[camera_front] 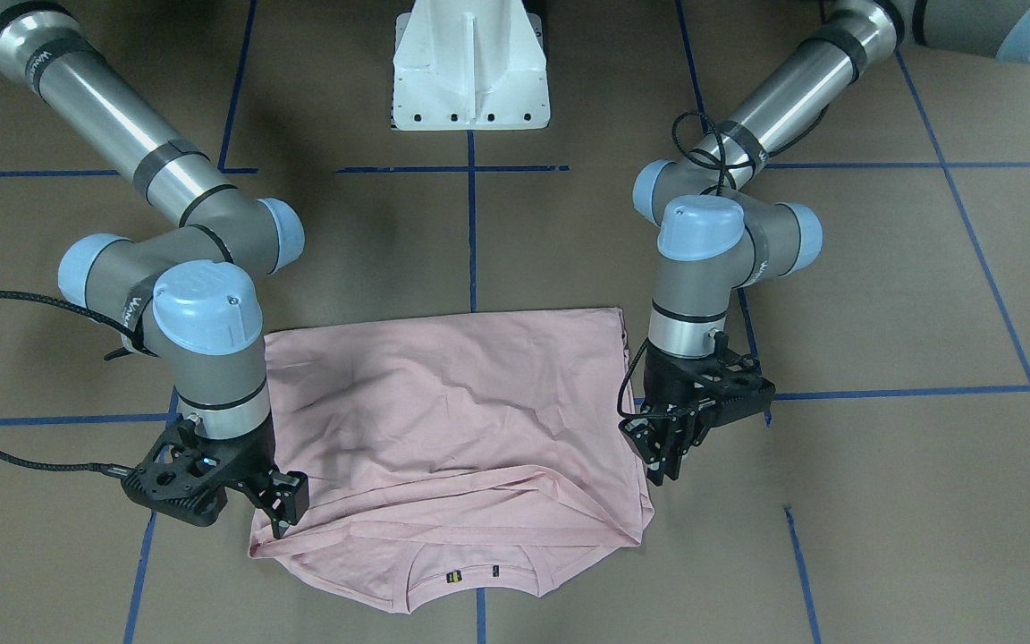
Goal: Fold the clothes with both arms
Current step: 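Release and move the right gripper to the folded shirt's nearer corner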
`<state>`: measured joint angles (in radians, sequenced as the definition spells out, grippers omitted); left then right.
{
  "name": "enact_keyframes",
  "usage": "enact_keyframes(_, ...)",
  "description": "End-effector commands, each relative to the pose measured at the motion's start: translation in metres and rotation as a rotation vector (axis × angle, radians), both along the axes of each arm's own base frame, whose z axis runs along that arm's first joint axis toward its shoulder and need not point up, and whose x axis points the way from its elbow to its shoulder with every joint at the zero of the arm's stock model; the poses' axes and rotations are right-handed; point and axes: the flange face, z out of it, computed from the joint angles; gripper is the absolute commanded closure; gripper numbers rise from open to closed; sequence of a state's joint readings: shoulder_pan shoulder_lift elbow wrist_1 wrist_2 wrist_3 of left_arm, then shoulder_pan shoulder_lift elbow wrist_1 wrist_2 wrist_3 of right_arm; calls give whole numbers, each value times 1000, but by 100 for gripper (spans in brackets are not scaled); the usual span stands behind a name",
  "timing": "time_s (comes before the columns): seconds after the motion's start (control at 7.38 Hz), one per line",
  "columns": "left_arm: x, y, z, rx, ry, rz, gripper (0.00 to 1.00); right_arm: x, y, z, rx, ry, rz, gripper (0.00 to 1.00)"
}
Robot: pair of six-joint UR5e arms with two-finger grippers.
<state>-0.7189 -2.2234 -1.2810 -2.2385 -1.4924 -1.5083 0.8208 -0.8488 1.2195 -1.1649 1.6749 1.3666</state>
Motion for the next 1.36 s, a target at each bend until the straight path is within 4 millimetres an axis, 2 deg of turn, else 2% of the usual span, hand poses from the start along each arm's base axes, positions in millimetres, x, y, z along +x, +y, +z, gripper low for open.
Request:
enact_keyframes(0.0, -19, 23, 4, -8, 48, 54, 69, 28, 105, 20, -19, -119, -82, 0)
enact_keyframes(0.14, -19, 24, 5, -11, 49, 53, 68, 36, 160, 31, -75, -175, -63, 1)
enact_keyframes(0.27, -19, 24, 5, -12, 50, 53, 68, 28, 192, 44, -136, -195, -47, 19)
enact_keyframes(0.41, -19, 23, 3, -12, 52, 51, 68, 23, 203, 38, -181, -233, -5, 30)
enact_keyframes(0.54, -19, 24, 3, -11, 52, 51, 68, 12, 211, 41, -203, -236, -7, 34)
enact_keyframes(0.68, -20, 24, 3, -11, 52, 51, 68, 1, 215, 48, -214, -220, -18, 34)
enact_keyframes(1.08, -18, 25, 2, -15, 51, 52, 68, 1, 212, 65, -223, -191, -4, 33)
enact_keyframes(1.22, -19, 25, 4, -16, 49, 52, 68, -3, 211, 64, -219, -187, -2, 33)
